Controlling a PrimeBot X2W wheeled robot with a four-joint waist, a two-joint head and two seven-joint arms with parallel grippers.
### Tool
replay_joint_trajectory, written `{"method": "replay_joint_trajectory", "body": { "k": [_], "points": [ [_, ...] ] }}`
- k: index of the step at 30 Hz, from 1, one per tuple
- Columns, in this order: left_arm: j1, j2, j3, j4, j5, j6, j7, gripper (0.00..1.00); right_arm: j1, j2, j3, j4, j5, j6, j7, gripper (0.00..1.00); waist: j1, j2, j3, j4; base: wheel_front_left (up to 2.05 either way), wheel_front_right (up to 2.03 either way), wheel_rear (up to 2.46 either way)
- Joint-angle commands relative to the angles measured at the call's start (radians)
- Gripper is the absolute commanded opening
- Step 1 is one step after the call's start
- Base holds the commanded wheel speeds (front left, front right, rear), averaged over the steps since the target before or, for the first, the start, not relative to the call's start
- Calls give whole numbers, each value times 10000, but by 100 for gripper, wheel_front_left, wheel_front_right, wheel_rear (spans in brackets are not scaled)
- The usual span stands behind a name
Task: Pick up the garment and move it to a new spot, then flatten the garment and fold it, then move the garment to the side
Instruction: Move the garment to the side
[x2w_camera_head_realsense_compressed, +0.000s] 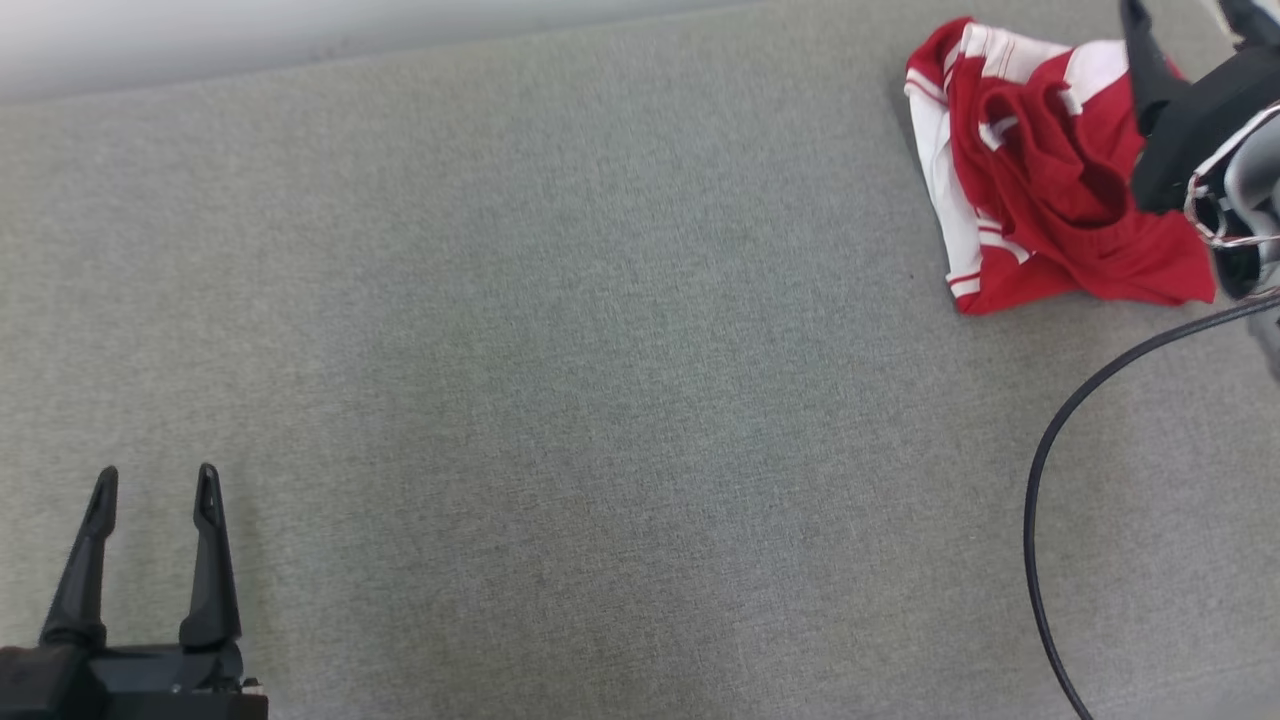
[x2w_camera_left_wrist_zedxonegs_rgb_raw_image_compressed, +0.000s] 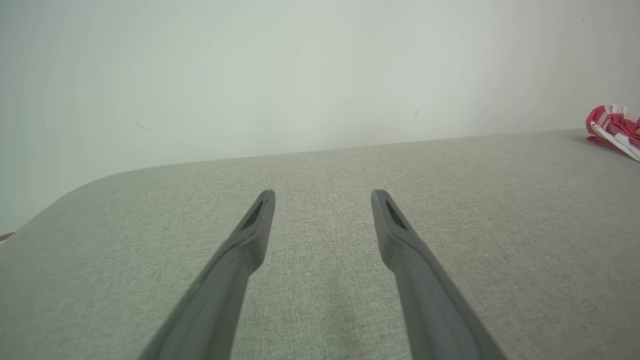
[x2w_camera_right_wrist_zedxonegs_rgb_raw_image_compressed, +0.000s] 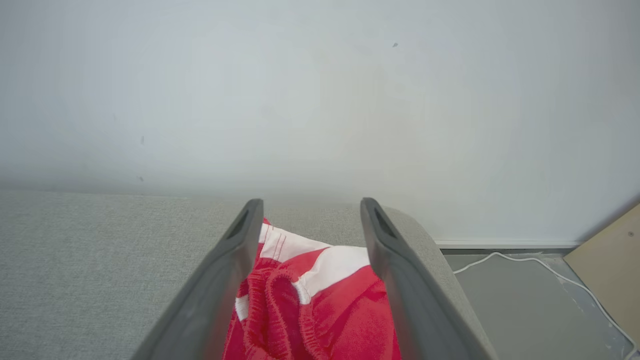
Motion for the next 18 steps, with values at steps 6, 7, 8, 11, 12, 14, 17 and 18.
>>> {"method": "replay_joint_trajectory", "body": {
  "k": [6,7,8,11,12,14,17,18],
  "points": [
    [350,-217,-11,204,-61,56,-36,100,814,359,-590,-637,362,0,-389,100,1,0,-886,339,0,0,0],
    [399,-240,-6,218,-67,66,-36,100,876,398,-750,-810,324,0,-399,100,1,0,-962,370,0,0,0],
    [416,-266,-23,243,-73,64,-36,100,962,406,-972,-993,249,0,-400,100,1,0,-1047,413,0,0,0],
    [460,-305,6,296,-83,60,-36,100,1505,506,-1695,-1572,-89,0,-389,100,1,0,-1249,506,0,0,0],
    [477,-321,9,336,-80,53,-34,100,1708,556,-1987,-1788,-274,0,-389,100,1,0,-1326,539,0,0,0],
    [530,-364,28,366,-74,73,-36,100,2168,687,-2547,-2195,-621,0,-390,100,1,0,-1474,594,0,0,0],
    [621,-429,10,420,-68,92,-36,100,3006,896,-3464,-2849,-1285,0,-392,100,1,0,-1759,701,0,0,0],
    [648,-444,0,442,-72,83,-36,100,3312,966,-3770,-3077,-1520,0,-392,100,1,0,-1826,732,0,0,0]
  ]
}}
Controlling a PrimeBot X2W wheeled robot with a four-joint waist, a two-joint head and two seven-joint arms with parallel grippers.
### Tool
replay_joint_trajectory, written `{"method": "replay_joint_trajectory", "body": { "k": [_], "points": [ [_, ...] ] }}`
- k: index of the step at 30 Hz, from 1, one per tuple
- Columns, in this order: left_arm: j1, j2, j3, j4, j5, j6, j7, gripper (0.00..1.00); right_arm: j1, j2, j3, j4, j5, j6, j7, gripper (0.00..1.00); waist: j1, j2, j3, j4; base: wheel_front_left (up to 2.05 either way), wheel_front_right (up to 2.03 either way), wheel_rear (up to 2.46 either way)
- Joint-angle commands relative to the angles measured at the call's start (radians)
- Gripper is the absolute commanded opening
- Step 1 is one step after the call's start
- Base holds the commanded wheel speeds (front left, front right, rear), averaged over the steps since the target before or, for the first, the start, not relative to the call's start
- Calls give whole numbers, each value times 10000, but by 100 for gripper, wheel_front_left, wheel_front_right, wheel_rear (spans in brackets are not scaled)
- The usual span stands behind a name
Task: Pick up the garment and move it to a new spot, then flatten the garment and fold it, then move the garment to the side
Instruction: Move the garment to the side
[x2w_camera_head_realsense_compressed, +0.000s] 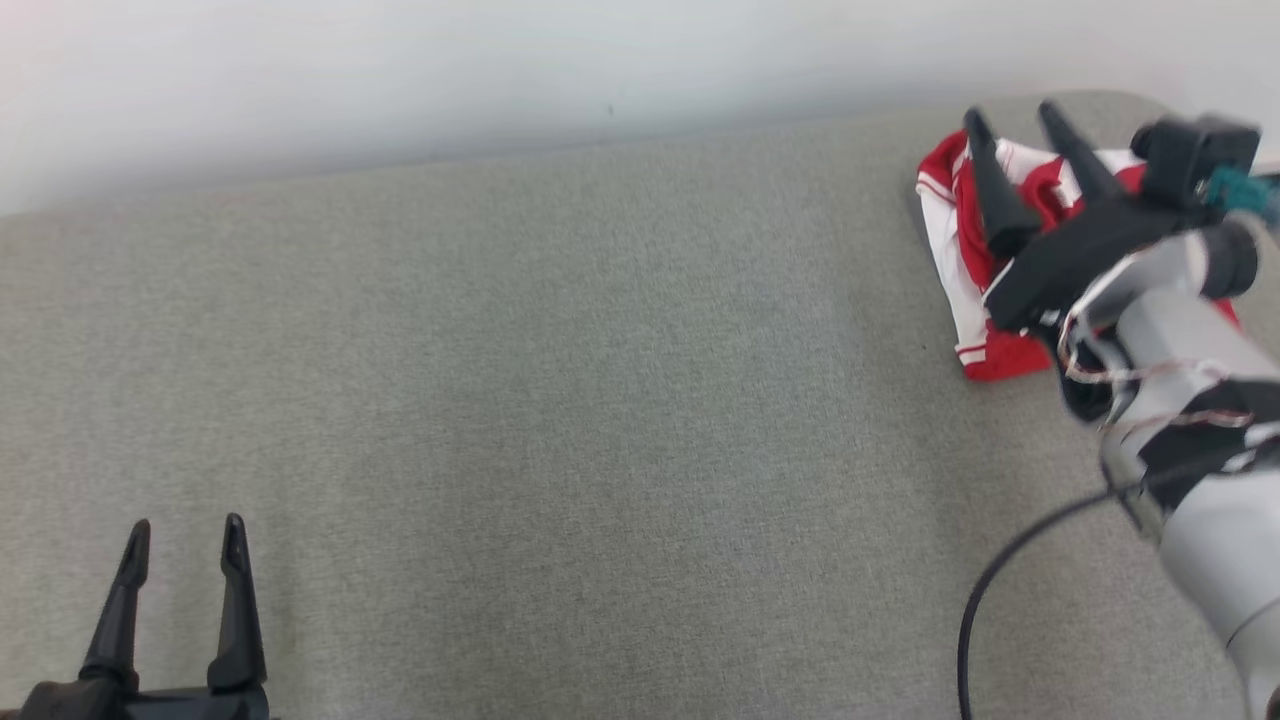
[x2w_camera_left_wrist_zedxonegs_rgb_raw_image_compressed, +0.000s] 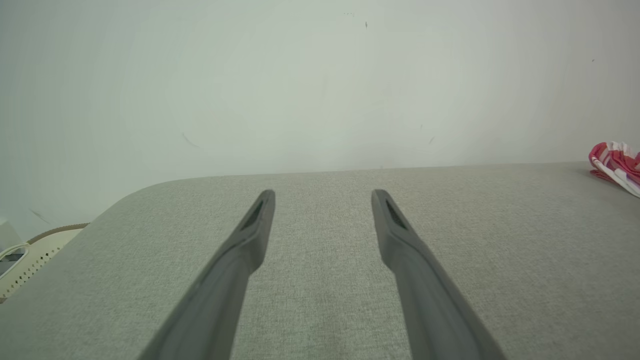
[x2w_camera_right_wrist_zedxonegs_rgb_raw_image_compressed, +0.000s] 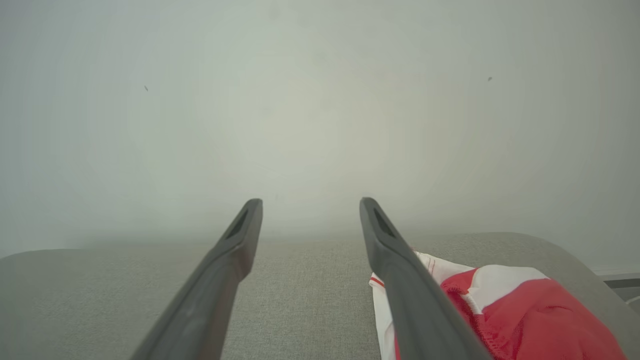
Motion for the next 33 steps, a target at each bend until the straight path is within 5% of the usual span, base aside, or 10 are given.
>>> {"method": "replay_joint_trajectory", "body": {
  "k": [1,20,33],
  "points": [
    [138,-17,7,52,-12,1,-34,100,335,37,-249,-199,-246,0,-17,100,2,1,-287,188,0,0,0],
    [856,-297,-124,282,71,55,-36,100,6173,2017,-4985,-4731,-4769,0,-17,100,2,1,-1290,787,0,0,0],
    [1232,-392,-138,324,61,182,-36,100,8708,2931,-5932,-6340,-6439,0,-17,100,2,1,-1810,954,0,0,0]
  ]
}}
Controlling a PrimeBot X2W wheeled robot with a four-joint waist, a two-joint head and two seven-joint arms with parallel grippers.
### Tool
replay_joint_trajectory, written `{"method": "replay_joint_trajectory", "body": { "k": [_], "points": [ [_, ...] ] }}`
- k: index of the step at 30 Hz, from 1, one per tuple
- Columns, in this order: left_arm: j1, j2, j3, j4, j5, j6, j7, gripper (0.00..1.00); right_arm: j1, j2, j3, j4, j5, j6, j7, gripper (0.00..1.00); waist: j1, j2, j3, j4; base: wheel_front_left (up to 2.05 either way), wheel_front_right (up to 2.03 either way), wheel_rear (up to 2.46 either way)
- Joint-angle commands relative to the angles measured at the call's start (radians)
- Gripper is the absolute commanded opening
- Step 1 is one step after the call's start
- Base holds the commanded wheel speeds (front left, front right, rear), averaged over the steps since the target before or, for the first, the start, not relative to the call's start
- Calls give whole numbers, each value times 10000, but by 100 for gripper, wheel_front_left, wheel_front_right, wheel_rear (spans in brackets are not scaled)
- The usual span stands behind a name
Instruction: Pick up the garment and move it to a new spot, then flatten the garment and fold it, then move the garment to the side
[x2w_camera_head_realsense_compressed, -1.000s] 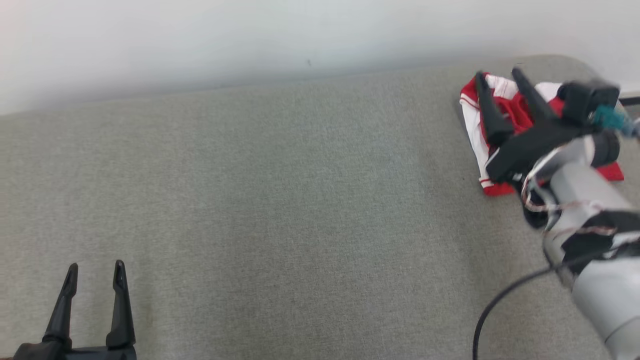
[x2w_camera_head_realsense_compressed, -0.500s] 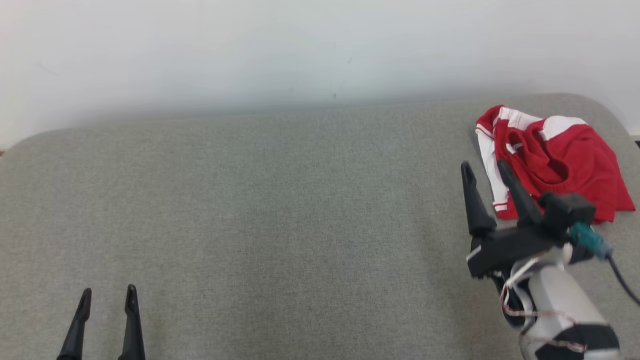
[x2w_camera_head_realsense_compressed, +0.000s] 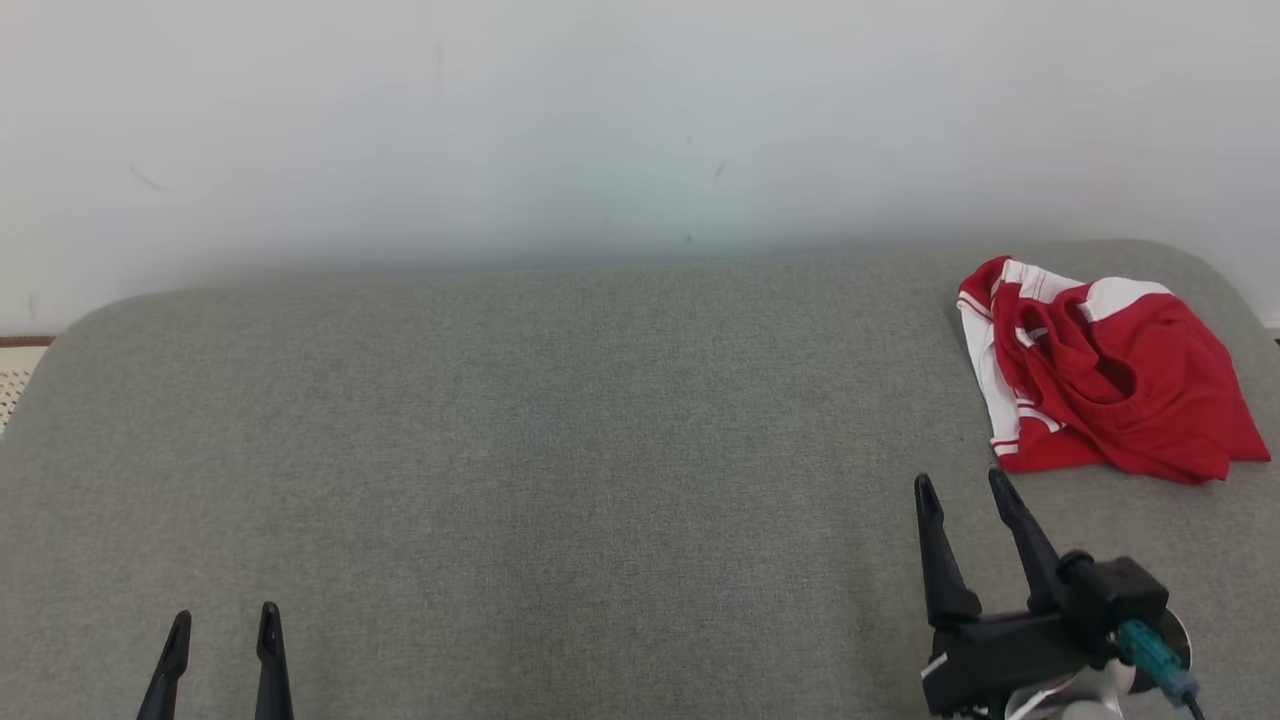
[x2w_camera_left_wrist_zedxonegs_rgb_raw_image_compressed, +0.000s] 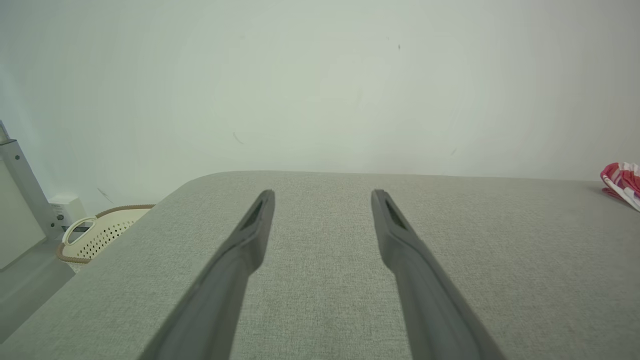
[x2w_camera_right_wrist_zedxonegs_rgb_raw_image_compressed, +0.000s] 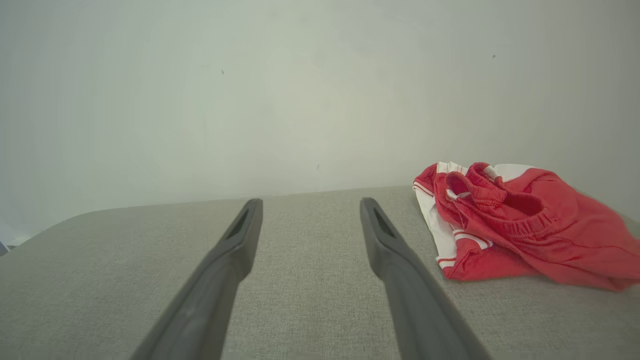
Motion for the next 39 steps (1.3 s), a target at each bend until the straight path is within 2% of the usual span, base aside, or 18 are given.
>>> {"method": "replay_joint_trajectory", "body": {
  "k": [1,13,39],
  "points": [
    [171,-10,21,0,-28,26,-36,100,249,64,-26,-145,-129,0,-17,100,1,0,-80,47,0,0,0],
    [372,15,-113,212,114,-16,-36,100,1054,390,-107,-381,-651,0,-16,100,1,0,-226,54,0,0,0],
    [405,35,-66,-15,242,90,-36,100,991,522,-89,-256,-702,0,-16,100,1,0,-338,47,0,0,0]
  ]
}}
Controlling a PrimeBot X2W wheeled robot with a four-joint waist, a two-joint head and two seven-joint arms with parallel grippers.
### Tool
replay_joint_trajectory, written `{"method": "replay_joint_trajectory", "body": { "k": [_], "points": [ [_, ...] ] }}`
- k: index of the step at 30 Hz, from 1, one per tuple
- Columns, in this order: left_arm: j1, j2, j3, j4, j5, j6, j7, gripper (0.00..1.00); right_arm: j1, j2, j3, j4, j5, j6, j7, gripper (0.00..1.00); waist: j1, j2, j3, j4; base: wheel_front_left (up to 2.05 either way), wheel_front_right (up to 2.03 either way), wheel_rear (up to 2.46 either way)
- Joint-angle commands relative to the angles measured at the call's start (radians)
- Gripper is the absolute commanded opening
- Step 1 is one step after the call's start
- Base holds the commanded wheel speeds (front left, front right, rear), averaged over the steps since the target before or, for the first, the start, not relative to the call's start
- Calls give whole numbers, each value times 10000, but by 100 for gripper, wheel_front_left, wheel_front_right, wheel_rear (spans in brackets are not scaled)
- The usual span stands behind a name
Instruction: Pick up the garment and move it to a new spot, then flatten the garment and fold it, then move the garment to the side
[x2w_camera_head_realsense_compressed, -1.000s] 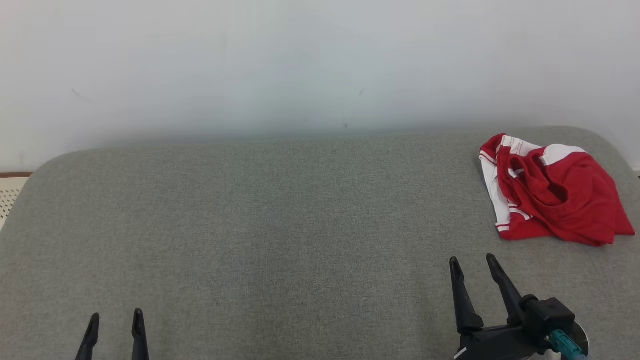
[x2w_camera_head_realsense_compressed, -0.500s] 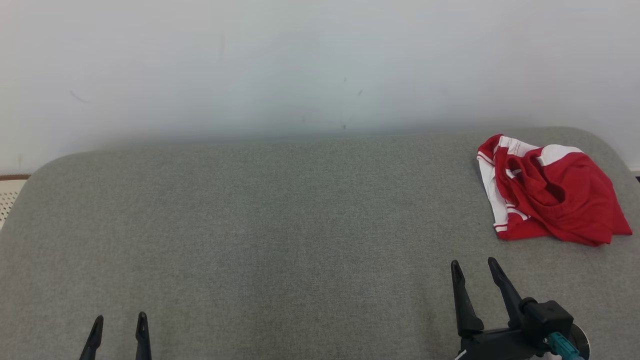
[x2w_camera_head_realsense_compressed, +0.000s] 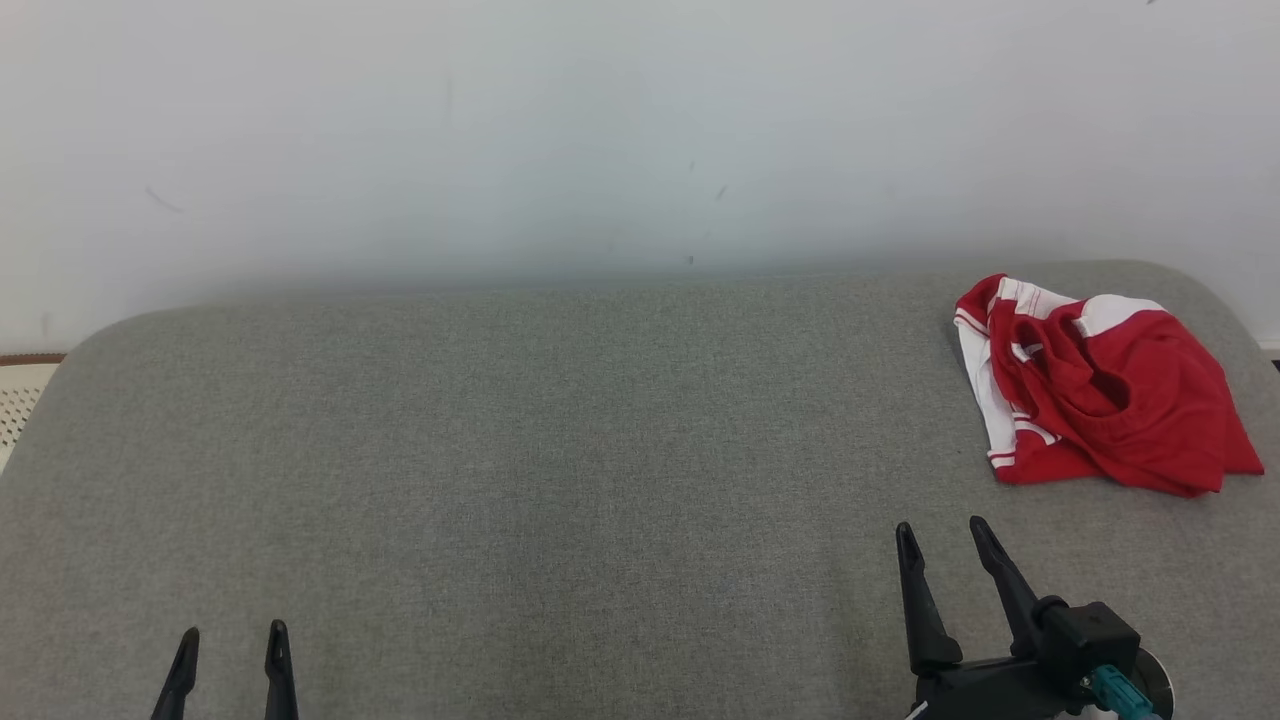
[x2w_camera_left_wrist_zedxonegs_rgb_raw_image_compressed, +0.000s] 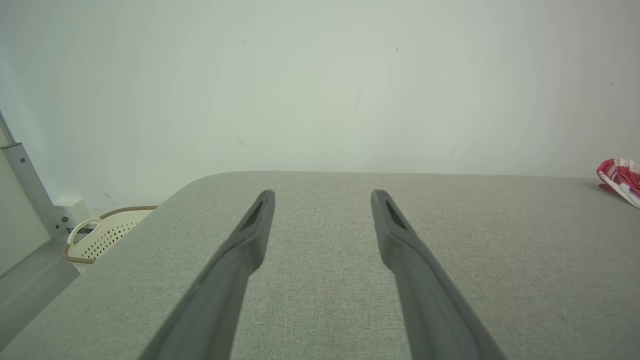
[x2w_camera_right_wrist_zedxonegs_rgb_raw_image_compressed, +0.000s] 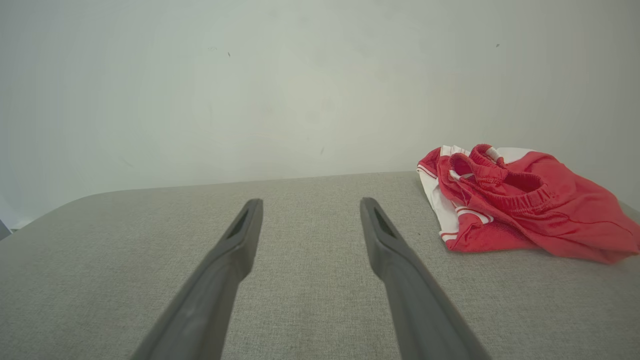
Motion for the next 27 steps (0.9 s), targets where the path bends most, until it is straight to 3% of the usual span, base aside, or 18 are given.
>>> {"method": "replay_joint_trajectory", "body": {
  "k": [1,4,5,8,27],
  "points": [
    [173,42,36,-24,116,28,-36,100,50,22,35,18,47,0,-14,100,0,0,-1,0,0,0,0],
    [170,36,41,-33,109,32,-36,100,50,13,66,24,63,0,-14,100,0,0,4,2,0,0,0],
    [55,-2,4,-6,-5,9,2,0,4,0,37,3,21,0,0,0,1,0,4,3,0,0,0],
    [60,-81,-3,286,-88,0,68,0,122,-3,19,227,83,0,33,0,0,0,6,2,0,0,0],
    [-718,-97,-949,1133,-4094,-323,32,0,-553,-303,-1308,956,3857,0,1654,0,0,0,89,-32,0,0,0]
  ]
}}
